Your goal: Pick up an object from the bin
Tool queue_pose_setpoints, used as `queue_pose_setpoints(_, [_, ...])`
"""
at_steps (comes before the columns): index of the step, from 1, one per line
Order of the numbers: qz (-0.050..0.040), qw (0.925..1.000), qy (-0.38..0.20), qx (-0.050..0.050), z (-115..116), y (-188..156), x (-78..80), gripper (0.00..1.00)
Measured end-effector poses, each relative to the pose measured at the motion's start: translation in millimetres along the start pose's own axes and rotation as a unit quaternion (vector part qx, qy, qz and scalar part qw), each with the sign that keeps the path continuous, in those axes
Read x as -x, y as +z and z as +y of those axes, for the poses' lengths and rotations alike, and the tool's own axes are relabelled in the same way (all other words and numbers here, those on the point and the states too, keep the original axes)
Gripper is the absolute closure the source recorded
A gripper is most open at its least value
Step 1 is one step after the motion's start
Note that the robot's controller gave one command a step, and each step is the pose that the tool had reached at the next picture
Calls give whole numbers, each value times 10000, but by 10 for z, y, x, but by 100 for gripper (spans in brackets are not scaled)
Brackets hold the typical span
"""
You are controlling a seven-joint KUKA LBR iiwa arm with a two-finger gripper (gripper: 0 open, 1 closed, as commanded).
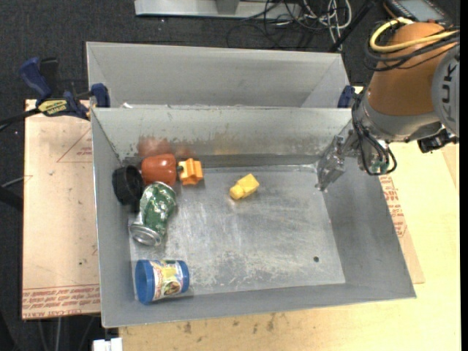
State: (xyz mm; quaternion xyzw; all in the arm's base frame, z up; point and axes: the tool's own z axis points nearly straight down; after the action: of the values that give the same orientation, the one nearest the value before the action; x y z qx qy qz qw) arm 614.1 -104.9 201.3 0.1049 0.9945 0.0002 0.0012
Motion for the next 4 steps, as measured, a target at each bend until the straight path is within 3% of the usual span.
queue_pose_setpoints(1, [5, 10000, -2, 0, 2, 4, -2, 100])
queue_pose_setpoints(2, [-25, 9976, -696, -3, 126, 270, -83, 100])
queue_pose_setpoints(3, [26, 9942, -1076, 2, 498, 401, -243, 100])
queue_pose_setpoints(4, [11, 9885, -1511, 3, 999, 329, -457, 100])
